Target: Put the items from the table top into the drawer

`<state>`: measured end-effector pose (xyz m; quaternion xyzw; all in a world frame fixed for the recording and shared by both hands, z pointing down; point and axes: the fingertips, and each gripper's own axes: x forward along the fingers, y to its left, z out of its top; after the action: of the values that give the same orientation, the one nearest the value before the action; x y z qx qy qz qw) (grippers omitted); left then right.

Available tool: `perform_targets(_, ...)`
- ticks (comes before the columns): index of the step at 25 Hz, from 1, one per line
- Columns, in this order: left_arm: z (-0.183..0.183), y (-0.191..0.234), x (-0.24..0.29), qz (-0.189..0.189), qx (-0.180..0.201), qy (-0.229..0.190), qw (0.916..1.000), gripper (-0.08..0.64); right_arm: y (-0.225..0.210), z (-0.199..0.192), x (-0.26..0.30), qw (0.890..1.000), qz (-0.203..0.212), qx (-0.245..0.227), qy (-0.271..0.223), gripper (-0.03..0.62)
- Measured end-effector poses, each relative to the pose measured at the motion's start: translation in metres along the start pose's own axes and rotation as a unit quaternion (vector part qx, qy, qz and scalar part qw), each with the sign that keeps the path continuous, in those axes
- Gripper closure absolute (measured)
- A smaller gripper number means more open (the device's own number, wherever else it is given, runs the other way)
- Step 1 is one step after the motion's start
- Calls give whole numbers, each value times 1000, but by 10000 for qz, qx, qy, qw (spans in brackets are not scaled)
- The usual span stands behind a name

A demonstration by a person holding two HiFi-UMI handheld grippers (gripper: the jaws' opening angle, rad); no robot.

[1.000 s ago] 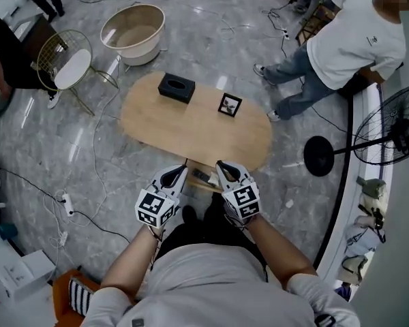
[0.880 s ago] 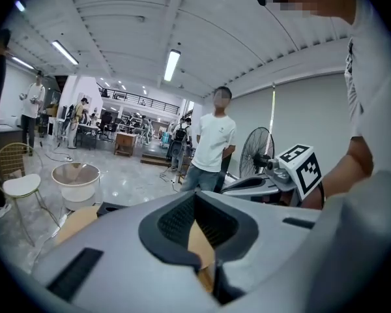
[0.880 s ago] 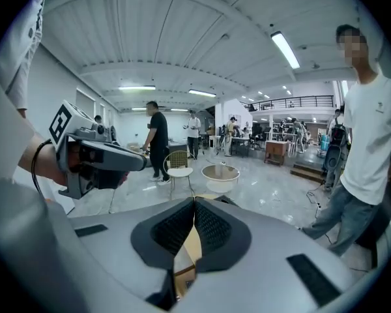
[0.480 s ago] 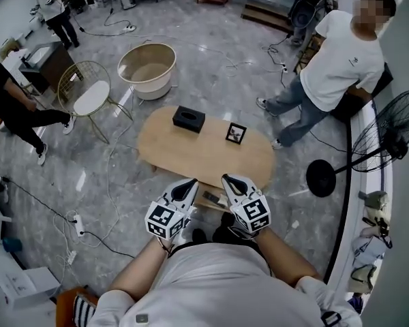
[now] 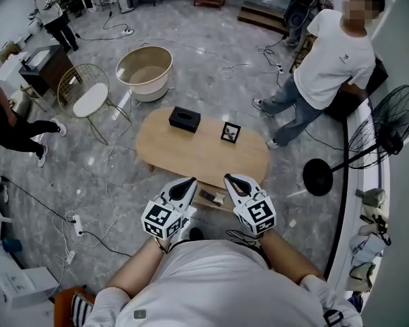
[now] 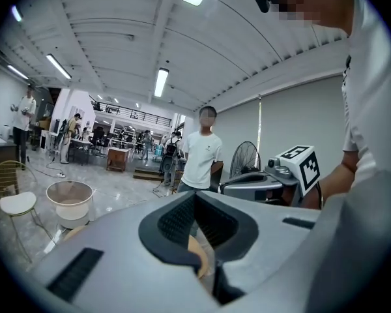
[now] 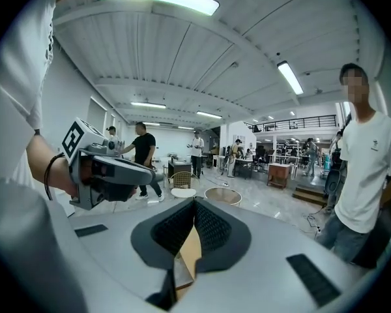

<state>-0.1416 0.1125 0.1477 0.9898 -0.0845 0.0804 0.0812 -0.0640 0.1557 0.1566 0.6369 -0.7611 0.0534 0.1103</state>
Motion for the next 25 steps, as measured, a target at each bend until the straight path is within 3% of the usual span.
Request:
perform_targets(12,2,-116,31,68,127,-202,9997,551,-19,-24,-124,9998,44,-58,-169,566)
perform_targets(25,-4,-229,25,89,215,-261,9994,551,-6,-36,-229,9993,143,-44,-345,566)
